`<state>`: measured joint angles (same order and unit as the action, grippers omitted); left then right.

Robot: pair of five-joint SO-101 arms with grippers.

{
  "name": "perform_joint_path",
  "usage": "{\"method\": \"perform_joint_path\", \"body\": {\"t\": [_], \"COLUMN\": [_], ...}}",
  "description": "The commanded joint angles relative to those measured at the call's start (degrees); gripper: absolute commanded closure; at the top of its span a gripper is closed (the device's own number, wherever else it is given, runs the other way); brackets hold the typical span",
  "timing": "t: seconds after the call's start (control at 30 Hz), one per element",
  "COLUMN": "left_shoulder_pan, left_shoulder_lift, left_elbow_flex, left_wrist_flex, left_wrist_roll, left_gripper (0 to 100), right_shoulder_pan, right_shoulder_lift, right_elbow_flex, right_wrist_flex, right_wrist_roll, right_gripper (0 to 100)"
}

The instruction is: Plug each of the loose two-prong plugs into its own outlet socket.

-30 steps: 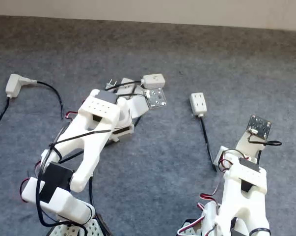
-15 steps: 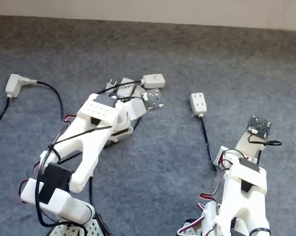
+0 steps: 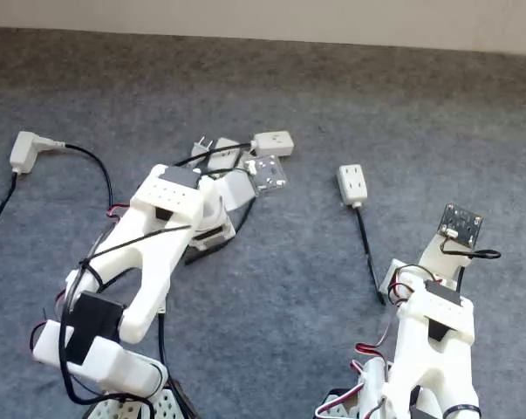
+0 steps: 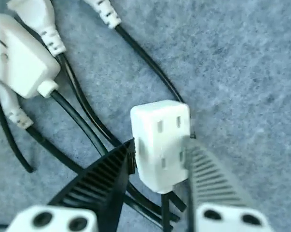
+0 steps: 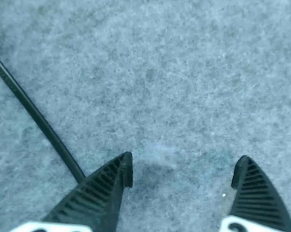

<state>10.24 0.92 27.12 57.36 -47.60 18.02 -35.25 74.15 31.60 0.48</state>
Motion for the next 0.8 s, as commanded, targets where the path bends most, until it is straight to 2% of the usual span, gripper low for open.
{"method": "perform_joint_path", "body": {"t": [0.0, 0.2, 0.4, 0.53, 0.77], "left_shoulder_pan": [-3.21, -4.00, -2.77, -2.77, -2.95], "left_shoulder_lift": [-1.19, -1.01, -1.01, -0.75, 8.04], "left_elbow_flex": [-4.00, -6.29, -2.15, -0.13, -4.35], "left_wrist_flex": [0.70, 2.64, 2.20, -0.70, -0.70], "left_wrist_roll": [0.44, 0.35, 0.35, 0.35, 0.44], "left_gripper": [77, 76, 76, 76, 77], "right_shoulder_pan": [-0.40, -0.40, -0.40, -0.40, -0.40], "right_shoulder_lift": [-1.36, -1.36, -1.36, -1.36, -1.36], "right_elbow_flex": [-0.22, -0.22, -0.22, -0.22, -0.22], "right_wrist_flex": [-1.01, -1.01, -1.01, -1.01, -1.01], "right_wrist_roll": [0.79, 0.79, 0.79, 0.79, 0.79], "right_gripper": [67.5, 67.5, 67.5, 67.5, 67.5]}}
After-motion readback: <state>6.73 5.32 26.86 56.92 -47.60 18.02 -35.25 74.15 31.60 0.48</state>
